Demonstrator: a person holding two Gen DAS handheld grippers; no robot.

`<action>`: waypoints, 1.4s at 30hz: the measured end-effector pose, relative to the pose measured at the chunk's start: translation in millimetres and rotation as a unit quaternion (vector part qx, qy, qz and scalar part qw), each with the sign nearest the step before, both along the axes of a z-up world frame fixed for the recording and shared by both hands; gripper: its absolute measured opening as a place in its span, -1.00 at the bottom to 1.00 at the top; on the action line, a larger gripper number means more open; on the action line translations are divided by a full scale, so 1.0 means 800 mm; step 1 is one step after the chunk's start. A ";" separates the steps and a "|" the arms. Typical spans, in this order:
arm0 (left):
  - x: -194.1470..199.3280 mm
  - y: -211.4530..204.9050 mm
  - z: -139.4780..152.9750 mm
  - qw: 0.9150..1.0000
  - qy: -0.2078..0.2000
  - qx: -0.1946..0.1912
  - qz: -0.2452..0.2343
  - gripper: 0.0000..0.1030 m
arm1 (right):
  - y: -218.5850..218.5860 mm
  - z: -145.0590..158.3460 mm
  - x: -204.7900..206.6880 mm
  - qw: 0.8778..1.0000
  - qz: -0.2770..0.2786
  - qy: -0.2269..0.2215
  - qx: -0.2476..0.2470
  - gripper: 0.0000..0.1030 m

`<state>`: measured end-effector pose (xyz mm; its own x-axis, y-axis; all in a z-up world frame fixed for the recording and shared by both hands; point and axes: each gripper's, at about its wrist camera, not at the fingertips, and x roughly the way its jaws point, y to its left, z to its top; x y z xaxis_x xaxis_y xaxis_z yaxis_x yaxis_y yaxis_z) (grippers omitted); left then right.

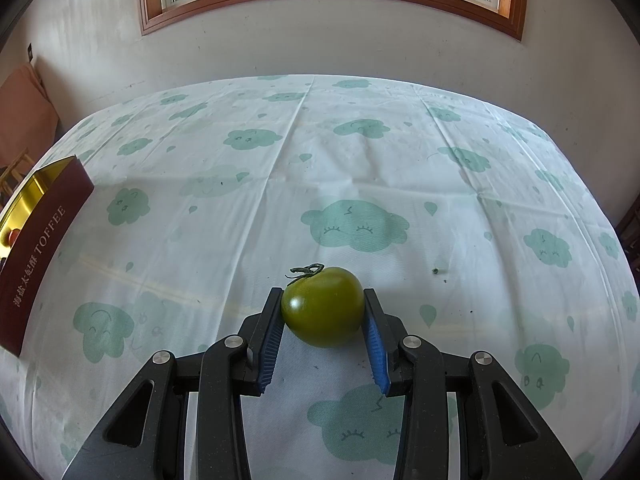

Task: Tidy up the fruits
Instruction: 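Carry the dark brown fruit into the tin and open the left tool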

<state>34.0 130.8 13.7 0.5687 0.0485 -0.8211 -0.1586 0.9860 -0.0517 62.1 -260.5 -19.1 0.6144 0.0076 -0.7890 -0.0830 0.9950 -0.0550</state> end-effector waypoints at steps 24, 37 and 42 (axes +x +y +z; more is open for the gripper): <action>-0.007 0.018 -0.031 1.000 0.028 0.008 0.005 -0.31 | 0.004 0.000 -0.002 1.000 0.000 -0.001 -0.003 -0.25; -0.011 0.012 -0.026 0.999 0.019 0.035 0.002 -0.10 | 0.022 0.004 -0.011 1.000 0.019 -0.002 0.007 -0.25; -0.017 0.015 -0.016 0.999 0.005 0.031 0.003 0.07 | 0.055 0.017 -0.016 0.998 0.055 -0.012 0.019 -0.25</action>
